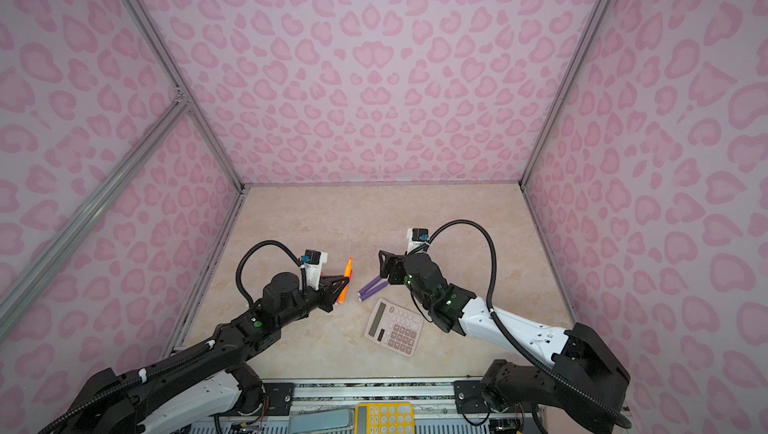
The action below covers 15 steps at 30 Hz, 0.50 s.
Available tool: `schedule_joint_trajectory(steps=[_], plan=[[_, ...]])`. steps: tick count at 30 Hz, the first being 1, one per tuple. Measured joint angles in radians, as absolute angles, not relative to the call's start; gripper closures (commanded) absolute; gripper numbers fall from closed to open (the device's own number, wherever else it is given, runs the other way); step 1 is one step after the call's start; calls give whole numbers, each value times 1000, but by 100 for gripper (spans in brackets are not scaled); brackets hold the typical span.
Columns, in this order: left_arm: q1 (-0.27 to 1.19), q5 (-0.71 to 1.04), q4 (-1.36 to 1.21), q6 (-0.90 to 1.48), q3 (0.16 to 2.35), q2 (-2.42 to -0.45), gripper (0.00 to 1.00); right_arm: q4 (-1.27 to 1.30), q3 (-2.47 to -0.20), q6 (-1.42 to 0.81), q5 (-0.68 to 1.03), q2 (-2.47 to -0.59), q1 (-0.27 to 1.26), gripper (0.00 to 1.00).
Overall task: Insert the pens into the pen caps
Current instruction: 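Lift the orange highlighter with the left gripper toward the right gripper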
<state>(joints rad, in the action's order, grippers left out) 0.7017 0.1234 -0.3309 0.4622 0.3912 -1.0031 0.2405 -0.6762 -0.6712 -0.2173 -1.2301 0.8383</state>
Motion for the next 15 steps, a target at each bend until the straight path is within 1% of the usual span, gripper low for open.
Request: schedule_joint_trajectory(steps=[5, 15], plan=[[753, 106, -372, 445, 432, -1089, 96, 250, -711, -673, -216, -1268, 869, 17], [779, 98, -430, 425, 461, -1163, 96, 273, -717, -699, -216, -1296, 903, 20]])
